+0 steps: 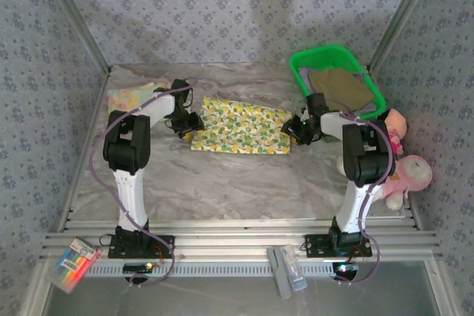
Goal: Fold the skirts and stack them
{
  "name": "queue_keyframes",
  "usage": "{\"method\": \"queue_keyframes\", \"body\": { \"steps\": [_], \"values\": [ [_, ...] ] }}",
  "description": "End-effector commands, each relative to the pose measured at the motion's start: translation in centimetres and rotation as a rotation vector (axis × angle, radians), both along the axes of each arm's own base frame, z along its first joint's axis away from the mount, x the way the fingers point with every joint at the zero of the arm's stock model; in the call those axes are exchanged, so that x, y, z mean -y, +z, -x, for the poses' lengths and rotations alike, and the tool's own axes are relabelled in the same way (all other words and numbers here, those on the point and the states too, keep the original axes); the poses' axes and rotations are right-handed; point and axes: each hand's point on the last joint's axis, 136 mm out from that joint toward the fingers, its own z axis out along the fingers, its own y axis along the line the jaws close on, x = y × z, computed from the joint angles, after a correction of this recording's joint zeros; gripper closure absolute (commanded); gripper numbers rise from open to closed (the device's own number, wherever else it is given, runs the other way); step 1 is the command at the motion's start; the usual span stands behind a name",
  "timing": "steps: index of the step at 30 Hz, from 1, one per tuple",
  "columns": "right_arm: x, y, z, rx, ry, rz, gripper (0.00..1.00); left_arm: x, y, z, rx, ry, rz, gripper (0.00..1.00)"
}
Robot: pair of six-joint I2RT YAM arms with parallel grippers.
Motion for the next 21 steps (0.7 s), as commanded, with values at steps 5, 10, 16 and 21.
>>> {"method": "queue_keyframes", "body": {
  "steps": [5,10,16,21],
  "values": [
    [-3.2,2.4,-2.8,0.197,0.07,-0.111,0.6,1.8,-2.6,1.1,-0.044,-0.038,0.065,0.57],
    [-1.7,0.9,-2.5,0.144,0.012,-0.027,0.81,1.5,-3.0,1.5,-0.055,-0.035,0.057,0.6],
    [0.2,1.0,-1.6,0.089,0.053,0.156,1.0,1.6,-3.3,2.8,-0.073,0.001,0.082,0.64],
    [-2.5,4.8,-2.4,0.158,0.185,0.236,1.0,3.2,-4.1,4.3,-0.1,0.012,0.121,0.69]
  ]
}}
